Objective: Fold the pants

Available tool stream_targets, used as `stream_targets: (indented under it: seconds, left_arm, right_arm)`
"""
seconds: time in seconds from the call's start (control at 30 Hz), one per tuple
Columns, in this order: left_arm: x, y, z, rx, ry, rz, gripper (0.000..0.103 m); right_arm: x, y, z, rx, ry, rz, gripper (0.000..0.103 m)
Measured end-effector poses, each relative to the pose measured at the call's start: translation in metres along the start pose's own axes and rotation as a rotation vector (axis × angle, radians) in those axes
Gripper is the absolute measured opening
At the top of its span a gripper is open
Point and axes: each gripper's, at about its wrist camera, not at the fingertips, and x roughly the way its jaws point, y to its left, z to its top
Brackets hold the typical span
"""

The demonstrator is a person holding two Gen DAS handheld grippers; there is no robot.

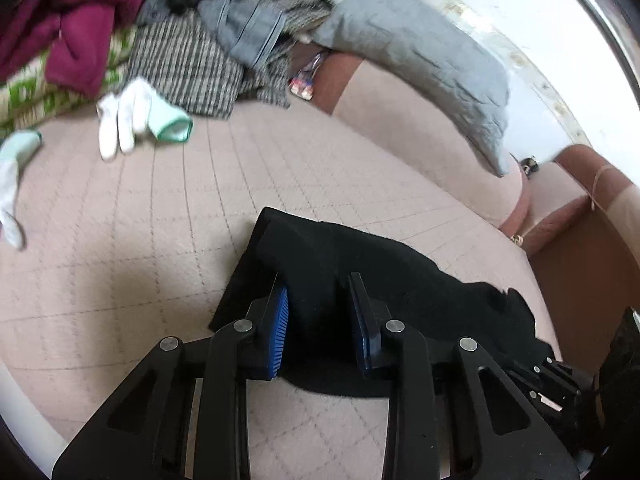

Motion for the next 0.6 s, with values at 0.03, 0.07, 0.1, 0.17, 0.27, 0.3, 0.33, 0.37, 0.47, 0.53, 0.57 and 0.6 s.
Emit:
stream_targets:
  seconds: [0.03, 0.07, 0.1, 0.17, 0.27, 0.3, 0.33, 0.37, 0.47, 0.53, 0.57, 0.6]
  left_arm:
    - [0.003, 0.000, -0.002, 0.009, 0.013, 0.017, 0.027]
    - [0.009, 0.001, -0.004, 0.013, 0.045, 0.043, 0.027]
    - [0.020, 0.005, -0.009, 0.011, 0.106, 0.092, 0.027]
    - [0.026, 0.009, -0.014, -0.003, 0.138, 0.116, 0.027]
    - [0.015, 0.007, -0.011, 0.010, 0.103, 0.121, 0.029]
    - [0.011, 0.007, -0.011, 0.009, 0.084, 0.128, 0.033]
    - [0.009, 0.008, -0.011, 0.003, 0.076, 0.134, 0.035]
    - [0.005, 0.009, -0.010, -0.008, 0.061, 0.141, 0.035]
    - [-0.015, 0.011, -0.005, -0.022, -0.038, 0.180, 0.035]
    - [-0.029, 0.012, -0.001, -0.025, -0.111, 0.203, 0.035]
    - [-0.035, 0.013, 0.001, -0.032, -0.147, 0.202, 0.035]
    - [-0.040, 0.013, 0.003, -0.037, -0.178, 0.184, 0.042]
  right_arm:
    - [-0.002, 0.003, -0.002, 0.000, 0.001, 0.009, 0.005]
    - [0.000, 0.006, -0.004, -0.008, 0.007, 0.005, 0.005]
    - [0.008, 0.010, -0.009, -0.017, 0.028, -0.012, 0.005]
    - [0.026, 0.011, -0.016, 0.010, 0.083, -0.003, 0.005]
    - [0.036, 0.010, -0.026, 0.053, 0.103, 0.011, 0.005]
    - [0.034, 0.007, -0.026, 0.075, 0.102, 0.023, 0.006]
    - [0.031, 0.003, -0.026, 0.094, 0.112, 0.039, 0.008]
    - [0.028, 0.000, -0.025, 0.106, 0.123, 0.050, 0.011]
    - [0.002, -0.017, -0.019, 0.129, 0.095, 0.042, 0.021]
    - [-0.021, -0.038, -0.010, 0.164, 0.026, 0.000, 0.027]
    - [-0.028, -0.048, -0.006, 0.189, 0.000, -0.015, 0.038]
    - [-0.035, -0.064, -0.001, 0.230, -0.027, -0.043, 0.047]
